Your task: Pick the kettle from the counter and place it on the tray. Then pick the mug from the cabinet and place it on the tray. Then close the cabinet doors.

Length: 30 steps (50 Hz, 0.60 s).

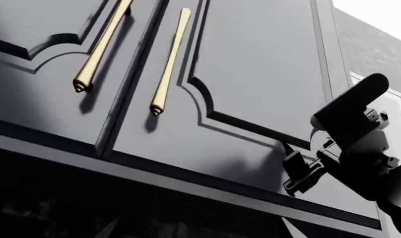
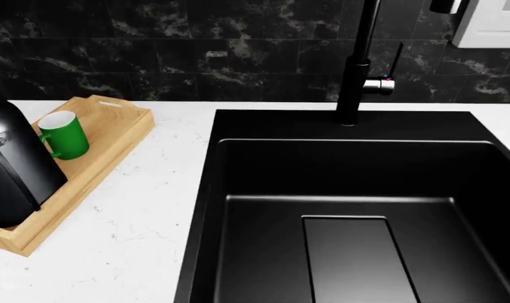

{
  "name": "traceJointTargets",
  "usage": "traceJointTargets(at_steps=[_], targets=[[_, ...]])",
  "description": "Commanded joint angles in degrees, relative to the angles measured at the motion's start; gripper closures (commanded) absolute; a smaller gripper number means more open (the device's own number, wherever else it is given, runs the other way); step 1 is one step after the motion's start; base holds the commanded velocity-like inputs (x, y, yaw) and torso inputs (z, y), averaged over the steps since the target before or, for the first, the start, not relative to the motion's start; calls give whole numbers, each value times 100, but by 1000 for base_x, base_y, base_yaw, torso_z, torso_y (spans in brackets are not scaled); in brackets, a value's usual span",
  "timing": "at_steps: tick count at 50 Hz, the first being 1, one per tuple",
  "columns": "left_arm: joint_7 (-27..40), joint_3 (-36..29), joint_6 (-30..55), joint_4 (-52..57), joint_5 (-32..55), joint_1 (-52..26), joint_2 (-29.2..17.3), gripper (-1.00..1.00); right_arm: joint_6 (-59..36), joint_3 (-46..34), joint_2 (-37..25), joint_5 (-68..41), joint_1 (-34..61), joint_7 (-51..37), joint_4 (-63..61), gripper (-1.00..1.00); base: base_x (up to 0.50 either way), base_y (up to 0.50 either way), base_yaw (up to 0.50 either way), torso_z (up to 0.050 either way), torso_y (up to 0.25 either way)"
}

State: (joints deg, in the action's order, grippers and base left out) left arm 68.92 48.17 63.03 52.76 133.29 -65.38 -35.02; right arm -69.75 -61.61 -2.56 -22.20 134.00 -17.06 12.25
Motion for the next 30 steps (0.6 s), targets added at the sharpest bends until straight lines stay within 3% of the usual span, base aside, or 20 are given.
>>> traceJointTargets(at_steps=[1,17,30], targets=[[-89,147,80,-10,-20,125,41,-100,78,-800,-68,-1419,-626,482,343,-100,0,0,0,0,0],[-123,193,64,15,-32,193,33,-100,33,-716,-128,-1421,-475,459,269,-100,6,0,-1,0,0],[-101,122,-24,19,-66,160,-6,-100,-138,-151,-377,-1555,-118,439,-87,-100,4,-1,-2,0,0]])
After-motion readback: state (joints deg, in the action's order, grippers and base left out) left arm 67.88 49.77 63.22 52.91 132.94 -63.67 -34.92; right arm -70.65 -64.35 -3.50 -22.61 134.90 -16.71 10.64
